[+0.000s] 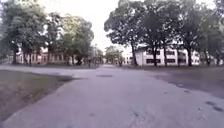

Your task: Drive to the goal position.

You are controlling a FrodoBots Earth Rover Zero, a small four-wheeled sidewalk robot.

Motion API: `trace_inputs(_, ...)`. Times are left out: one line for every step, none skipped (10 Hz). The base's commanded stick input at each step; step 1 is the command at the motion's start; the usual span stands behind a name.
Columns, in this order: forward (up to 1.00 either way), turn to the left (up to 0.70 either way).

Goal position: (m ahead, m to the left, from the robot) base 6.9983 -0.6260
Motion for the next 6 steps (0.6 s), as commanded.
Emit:
trace_inputs(0.45,0.0)
trace_inputs(0.45,-0.1)
trace_inputs(0.45,-0.23)
trace_inputs(0.45,-0.27)
trace_inputs(0.45,-0.23)
trace_inputs(0.45,0.0)
